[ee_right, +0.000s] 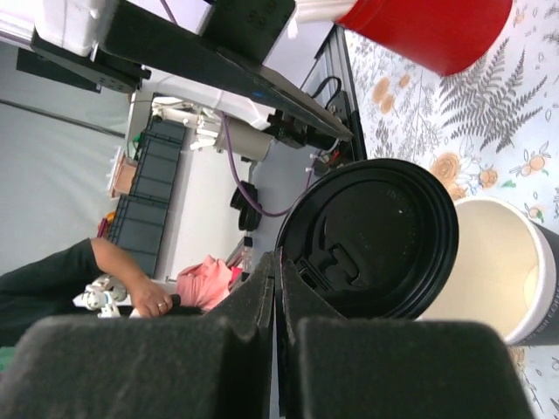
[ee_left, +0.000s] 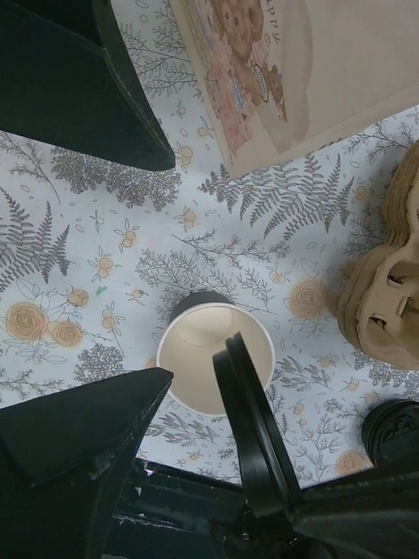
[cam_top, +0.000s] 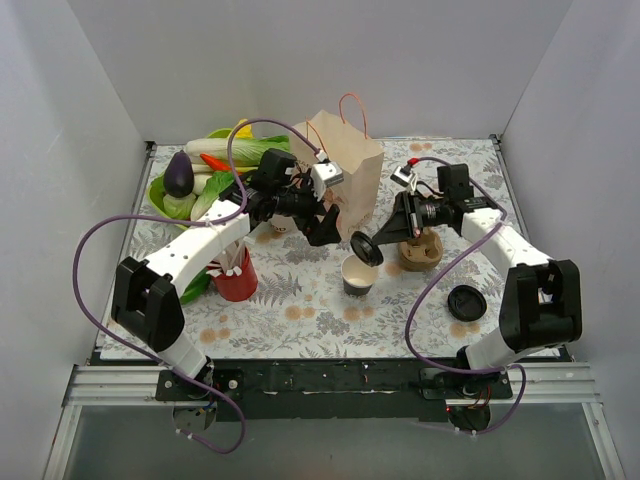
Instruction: Pack the takeout coffee
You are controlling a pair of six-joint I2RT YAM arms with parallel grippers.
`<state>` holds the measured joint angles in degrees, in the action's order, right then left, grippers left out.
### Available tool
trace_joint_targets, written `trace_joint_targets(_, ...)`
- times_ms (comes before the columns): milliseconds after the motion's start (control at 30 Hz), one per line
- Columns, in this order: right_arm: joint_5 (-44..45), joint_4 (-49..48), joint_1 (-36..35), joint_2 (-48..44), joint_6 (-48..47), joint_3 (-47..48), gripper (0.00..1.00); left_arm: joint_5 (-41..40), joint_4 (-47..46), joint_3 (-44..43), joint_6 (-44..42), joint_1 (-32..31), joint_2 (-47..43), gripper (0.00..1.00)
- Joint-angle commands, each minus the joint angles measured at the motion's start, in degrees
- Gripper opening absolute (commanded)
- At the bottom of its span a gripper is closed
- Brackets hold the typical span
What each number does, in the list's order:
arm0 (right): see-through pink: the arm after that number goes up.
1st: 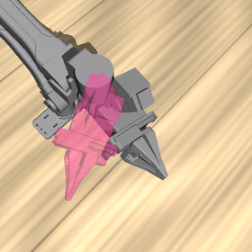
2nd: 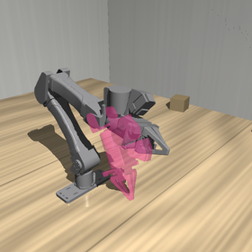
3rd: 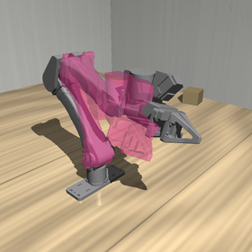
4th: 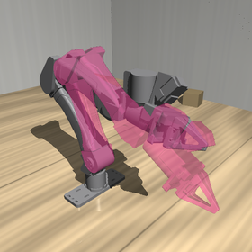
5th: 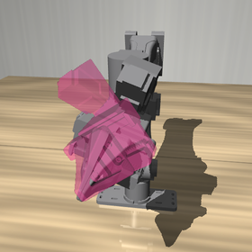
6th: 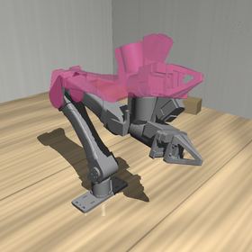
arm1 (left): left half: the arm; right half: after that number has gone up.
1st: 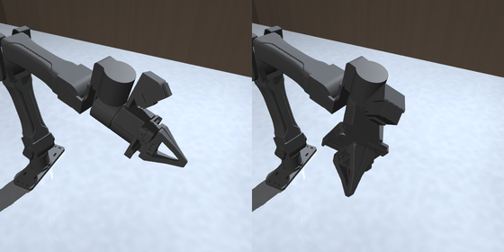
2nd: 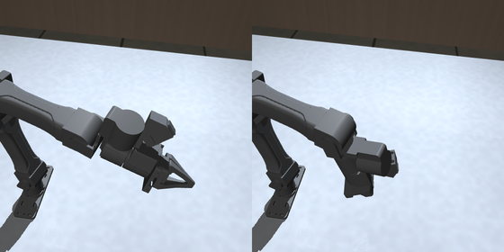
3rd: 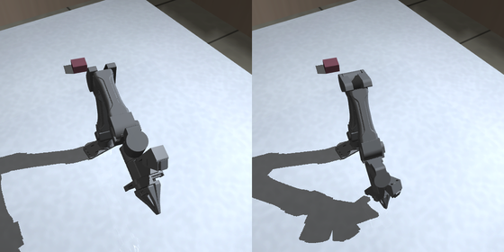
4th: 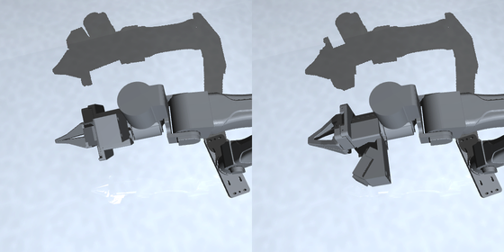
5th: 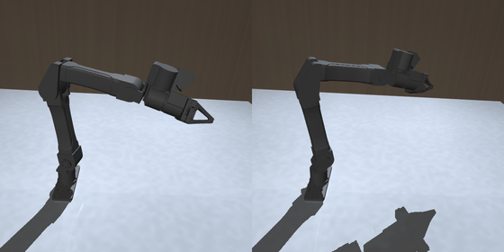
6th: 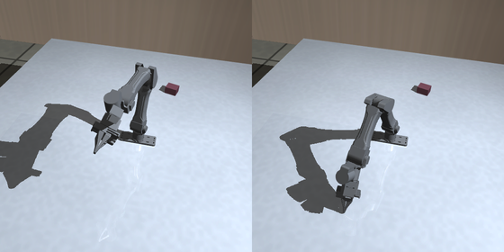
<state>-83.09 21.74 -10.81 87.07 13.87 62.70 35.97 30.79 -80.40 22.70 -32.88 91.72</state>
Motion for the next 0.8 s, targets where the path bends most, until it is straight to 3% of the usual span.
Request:
trace_joint_targets(0, -5.68, -17.41, 0.17, 1.26, 15.29, -5.03, 0.01, 2.0, -1.87, -1.78, -1.69, -0.78, 0.21, 0.98)
trace_joint_targets(767, -3.57, -23.49, 0.0, 5.13, 20.32, -9.96, 0.01, 7.36, -11.0, 5.87, 5.16, -1.57, 3.55, 0.98)
